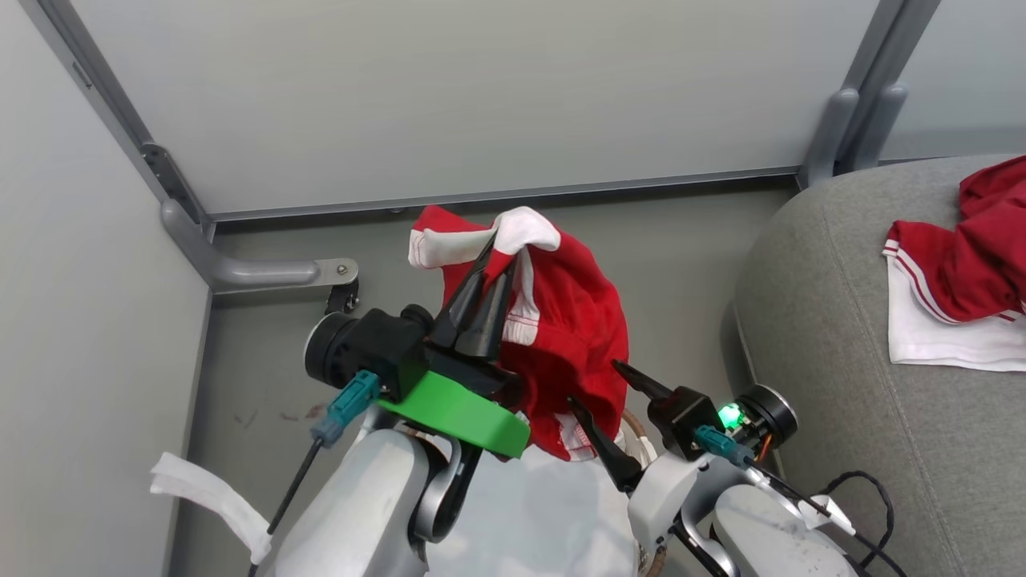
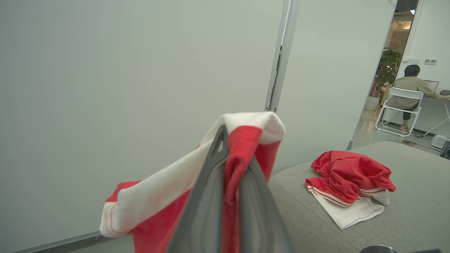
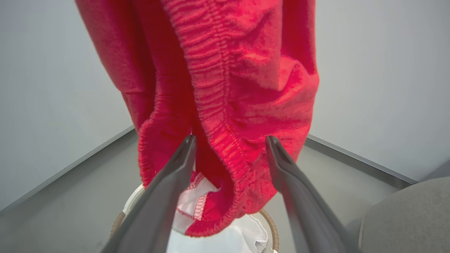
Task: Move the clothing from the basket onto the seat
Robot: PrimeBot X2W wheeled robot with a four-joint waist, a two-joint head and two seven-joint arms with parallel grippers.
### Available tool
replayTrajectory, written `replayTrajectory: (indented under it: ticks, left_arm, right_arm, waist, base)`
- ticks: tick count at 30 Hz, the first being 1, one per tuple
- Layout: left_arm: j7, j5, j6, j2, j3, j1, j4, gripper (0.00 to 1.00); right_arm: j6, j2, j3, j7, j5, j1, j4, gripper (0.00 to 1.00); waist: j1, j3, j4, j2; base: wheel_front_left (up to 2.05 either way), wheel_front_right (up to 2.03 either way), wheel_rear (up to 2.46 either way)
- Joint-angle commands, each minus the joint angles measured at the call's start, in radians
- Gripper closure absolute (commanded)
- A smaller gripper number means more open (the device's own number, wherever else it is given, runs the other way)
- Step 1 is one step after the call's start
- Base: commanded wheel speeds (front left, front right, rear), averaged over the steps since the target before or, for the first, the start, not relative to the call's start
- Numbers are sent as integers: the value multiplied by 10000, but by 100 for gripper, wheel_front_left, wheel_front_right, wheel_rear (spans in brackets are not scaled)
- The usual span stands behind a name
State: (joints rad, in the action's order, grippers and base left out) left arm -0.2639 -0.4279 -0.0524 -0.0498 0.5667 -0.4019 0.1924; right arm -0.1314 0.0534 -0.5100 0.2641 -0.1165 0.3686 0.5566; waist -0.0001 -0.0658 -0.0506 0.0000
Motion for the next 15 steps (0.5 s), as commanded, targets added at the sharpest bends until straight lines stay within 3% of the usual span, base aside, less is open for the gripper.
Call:
replayTrajectory:
  ticks: [1,6,7,8,15]
  left_arm:
    - [-7,-54,-16,-19,136,-222,-75,100]
    - [-7,-364,84,-19,728,-506,-150,100]
    - [-7,-394,94,-19,788,-523,-156,100]
    - [-7,-422,99,-20,853,-531,-168,100]
    - [-7,-455,186,-20,875,-547,-75,100]
  right_arm:
    - [14,29,-19,3,127,207,232,0]
    - [12,-8,95,3,165,722,1104,0]
    - [14,-4,76,3,35,742,1196,16]
    - [14,3,52,5,-95,795,1298,97]
    - [14,3,674,4,-782,754,1522,100]
  waist:
    - [1,-100,-187,0]
    - [1,-221,-537,0]
    - [1,-233,-576,0]
    - [1,-257,-611,0]
    - [1,-414,-593,0]
  base:
    - [0,0,0]
    - [0,0,0]
    - [0,0,0]
    - [0,0,0]
    - [0,0,0]
